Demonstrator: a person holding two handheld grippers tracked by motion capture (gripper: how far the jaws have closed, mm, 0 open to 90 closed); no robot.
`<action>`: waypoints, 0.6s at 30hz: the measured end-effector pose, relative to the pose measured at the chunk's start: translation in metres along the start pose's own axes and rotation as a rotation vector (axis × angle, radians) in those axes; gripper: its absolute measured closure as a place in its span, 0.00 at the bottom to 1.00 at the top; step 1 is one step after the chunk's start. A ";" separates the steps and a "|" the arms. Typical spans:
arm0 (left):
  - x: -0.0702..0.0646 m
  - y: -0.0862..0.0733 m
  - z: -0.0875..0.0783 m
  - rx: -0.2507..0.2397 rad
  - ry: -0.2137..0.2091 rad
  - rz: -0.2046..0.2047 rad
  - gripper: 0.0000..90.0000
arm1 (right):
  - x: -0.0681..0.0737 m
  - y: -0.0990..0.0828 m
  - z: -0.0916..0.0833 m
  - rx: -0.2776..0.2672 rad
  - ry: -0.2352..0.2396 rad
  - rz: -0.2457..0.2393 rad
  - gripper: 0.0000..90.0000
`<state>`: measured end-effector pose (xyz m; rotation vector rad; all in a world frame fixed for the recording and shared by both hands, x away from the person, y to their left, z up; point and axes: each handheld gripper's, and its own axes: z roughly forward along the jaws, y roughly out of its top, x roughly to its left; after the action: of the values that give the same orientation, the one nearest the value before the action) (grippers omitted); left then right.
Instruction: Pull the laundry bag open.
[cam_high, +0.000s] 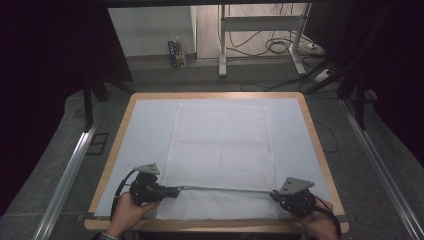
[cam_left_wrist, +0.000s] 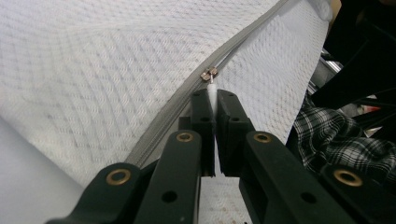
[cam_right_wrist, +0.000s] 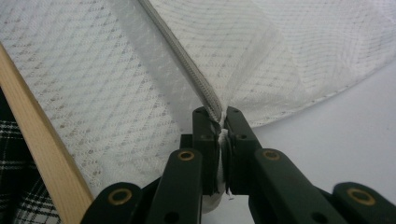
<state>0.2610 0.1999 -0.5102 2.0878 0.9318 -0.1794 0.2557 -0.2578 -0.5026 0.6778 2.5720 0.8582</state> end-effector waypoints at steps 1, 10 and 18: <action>0.000 -0.002 -0.001 0.001 0.006 -0.007 0.97 | 0.000 0.000 0.000 0.002 -0.002 -0.002 0.93; 0.002 -0.006 -0.005 0.000 0.019 -0.018 0.97 | 0.000 -0.001 0.000 0.005 -0.001 0.001 0.93; 0.007 -0.015 -0.016 -0.027 0.037 -0.044 0.97 | -0.001 -0.002 -0.001 0.004 -0.002 0.012 0.93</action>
<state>0.2532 0.2217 -0.5121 2.0530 0.9979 -0.1510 0.2557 -0.2601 -0.5028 0.6953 2.5718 0.8557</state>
